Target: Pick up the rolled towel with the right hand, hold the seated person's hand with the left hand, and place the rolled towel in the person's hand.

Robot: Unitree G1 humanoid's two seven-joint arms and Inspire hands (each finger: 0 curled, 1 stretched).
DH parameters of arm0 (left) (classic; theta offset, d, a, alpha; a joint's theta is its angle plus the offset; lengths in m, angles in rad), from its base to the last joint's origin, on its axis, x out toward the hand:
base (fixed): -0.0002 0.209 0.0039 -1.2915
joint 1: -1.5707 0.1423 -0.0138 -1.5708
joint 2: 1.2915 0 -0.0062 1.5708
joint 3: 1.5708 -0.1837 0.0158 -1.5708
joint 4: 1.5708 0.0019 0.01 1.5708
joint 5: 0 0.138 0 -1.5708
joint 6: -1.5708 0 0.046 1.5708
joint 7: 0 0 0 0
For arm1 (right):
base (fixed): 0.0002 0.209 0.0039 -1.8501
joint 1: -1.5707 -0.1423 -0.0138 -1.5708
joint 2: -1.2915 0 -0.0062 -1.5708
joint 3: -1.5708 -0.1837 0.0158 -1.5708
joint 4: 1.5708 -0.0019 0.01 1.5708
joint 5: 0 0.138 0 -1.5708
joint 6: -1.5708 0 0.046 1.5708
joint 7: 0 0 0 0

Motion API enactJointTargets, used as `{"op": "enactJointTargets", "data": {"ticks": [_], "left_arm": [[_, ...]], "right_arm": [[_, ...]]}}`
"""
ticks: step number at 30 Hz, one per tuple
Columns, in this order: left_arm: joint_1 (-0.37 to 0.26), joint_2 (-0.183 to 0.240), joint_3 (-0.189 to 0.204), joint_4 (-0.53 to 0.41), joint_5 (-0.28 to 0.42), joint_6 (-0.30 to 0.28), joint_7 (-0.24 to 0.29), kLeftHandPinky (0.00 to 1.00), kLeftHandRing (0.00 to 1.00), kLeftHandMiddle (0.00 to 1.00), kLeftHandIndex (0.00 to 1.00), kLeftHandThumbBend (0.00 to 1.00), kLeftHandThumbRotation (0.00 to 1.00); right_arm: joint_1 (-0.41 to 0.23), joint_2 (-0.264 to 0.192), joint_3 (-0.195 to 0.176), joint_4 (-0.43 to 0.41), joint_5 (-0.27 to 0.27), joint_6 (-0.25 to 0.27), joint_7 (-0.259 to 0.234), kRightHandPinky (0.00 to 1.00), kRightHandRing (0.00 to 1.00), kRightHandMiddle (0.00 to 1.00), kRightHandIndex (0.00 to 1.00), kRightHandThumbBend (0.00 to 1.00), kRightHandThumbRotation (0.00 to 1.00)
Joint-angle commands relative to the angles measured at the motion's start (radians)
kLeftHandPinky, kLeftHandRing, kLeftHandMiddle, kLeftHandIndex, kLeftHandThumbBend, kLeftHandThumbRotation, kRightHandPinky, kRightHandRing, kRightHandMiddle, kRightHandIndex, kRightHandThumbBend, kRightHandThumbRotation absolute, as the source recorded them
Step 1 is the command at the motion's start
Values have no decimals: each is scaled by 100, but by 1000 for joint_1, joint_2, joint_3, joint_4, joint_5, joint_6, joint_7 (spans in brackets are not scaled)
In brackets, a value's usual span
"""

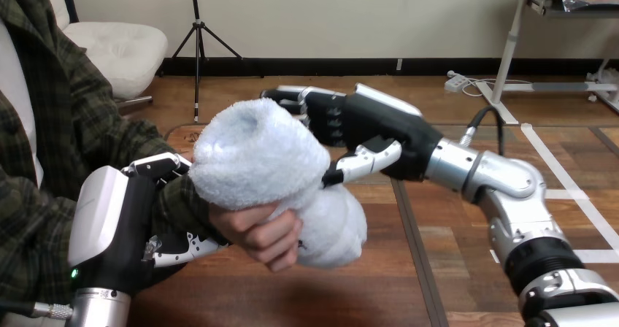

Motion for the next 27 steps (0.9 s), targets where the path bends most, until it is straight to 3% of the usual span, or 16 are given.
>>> {"op": "enactJointTargets", "data": {"ticks": [1,9,27], "left_arm": [[-51,-7,-34,-28,-11,-48,-10,31,36,42,44,94,0],[-52,-3,-31,-27,-5,-44,-11,31,36,42,44,94,0],[-54,0,-25,-17,-20,-57,-18,31,36,42,44,95,0]], "right_arm": [[-46,-41,-52,-48,48,5,-18,98,97,92,94,100,35],[-48,-65,-73,-49,71,30,-15,100,97,92,94,100,38],[-27,-120,-95,-50,78,22,-34,100,99,92,93,100,41]]}}
